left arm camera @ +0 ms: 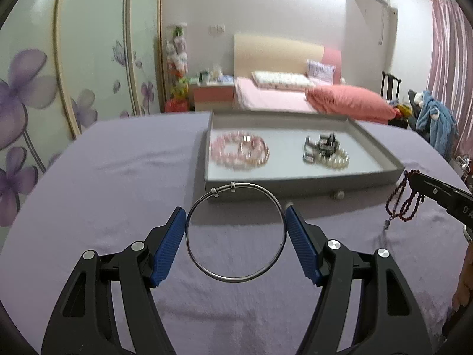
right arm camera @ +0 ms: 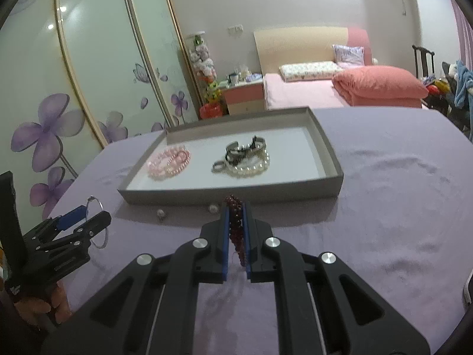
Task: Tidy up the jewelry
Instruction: 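Lift the bangle and red bracelet with both tools and carry them over the tray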
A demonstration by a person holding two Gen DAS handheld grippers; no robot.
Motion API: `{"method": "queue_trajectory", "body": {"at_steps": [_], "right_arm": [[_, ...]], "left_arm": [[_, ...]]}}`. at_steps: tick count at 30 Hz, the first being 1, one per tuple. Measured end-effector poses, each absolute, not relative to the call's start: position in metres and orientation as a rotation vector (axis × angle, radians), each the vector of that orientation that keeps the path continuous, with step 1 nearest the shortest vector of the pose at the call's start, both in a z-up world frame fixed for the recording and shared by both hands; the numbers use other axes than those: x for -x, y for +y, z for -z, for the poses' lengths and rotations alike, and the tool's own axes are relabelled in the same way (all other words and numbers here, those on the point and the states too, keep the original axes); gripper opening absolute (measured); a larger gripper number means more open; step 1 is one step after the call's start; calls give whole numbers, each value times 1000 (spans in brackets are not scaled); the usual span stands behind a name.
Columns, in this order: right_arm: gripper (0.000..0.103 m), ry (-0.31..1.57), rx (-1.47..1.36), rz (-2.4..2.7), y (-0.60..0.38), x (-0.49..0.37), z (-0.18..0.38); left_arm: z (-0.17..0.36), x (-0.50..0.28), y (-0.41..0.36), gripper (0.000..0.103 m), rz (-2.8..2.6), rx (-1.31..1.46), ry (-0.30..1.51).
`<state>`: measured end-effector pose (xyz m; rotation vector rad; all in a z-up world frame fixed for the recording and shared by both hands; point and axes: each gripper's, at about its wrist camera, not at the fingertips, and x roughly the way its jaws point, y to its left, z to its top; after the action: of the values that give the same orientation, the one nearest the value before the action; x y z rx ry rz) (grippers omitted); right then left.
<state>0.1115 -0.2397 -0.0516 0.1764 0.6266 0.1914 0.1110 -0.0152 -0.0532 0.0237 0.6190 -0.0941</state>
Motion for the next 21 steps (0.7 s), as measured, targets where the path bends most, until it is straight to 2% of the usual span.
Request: {"method": "queue_trajectory", "body": {"at_steps": [13,21], "right_arm": [[9,364,-93,-140,-221,-78,5],[9,242,-34,-99,-212,-65,-10]], "left_arm": [[7,-74,-36,69,44,-77,307],[0,-69,-42,69,25,-80,238]]}}
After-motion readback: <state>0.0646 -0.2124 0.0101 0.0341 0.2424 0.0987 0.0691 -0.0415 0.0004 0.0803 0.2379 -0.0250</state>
